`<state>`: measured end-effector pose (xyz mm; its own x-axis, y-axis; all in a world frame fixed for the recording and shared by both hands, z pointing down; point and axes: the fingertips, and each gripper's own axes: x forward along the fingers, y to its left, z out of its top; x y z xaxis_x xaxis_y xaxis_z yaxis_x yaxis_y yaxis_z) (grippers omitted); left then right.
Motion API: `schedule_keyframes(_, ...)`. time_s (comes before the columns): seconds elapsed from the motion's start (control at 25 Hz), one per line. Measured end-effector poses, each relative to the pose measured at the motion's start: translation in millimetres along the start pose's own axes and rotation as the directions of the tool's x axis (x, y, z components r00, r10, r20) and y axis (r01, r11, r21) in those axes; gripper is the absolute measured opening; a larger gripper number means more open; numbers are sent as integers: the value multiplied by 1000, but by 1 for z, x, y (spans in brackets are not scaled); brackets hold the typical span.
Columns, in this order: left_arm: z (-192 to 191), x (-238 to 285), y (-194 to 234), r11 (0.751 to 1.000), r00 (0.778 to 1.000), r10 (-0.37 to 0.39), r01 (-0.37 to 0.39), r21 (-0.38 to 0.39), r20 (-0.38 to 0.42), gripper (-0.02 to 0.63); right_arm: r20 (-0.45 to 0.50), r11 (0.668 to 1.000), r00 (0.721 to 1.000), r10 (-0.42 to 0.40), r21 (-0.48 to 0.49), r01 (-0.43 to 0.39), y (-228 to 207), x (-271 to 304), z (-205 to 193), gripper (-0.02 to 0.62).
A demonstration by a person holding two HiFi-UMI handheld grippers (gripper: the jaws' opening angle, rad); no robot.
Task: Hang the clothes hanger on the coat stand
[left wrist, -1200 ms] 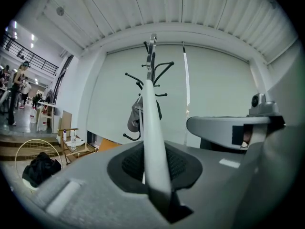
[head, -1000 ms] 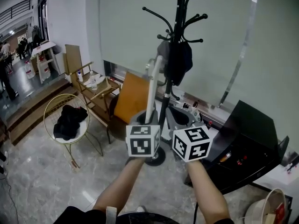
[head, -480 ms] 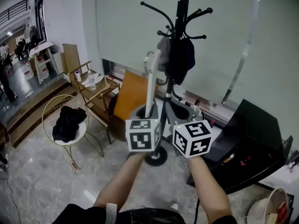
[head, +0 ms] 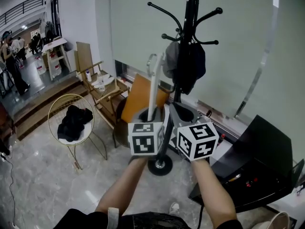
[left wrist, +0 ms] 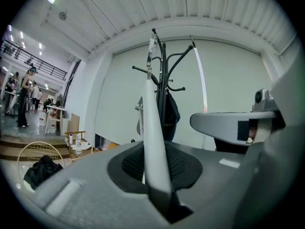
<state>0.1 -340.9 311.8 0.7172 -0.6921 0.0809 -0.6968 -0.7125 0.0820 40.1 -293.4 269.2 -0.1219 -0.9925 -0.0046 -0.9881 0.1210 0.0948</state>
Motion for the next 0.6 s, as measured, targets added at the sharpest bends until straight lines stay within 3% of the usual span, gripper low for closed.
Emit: schedule_keyframes(0.6,13,66,-28,988,988,151,-152,23,14,61,24,988,988,154,0,-154,-72,29,2,-6)
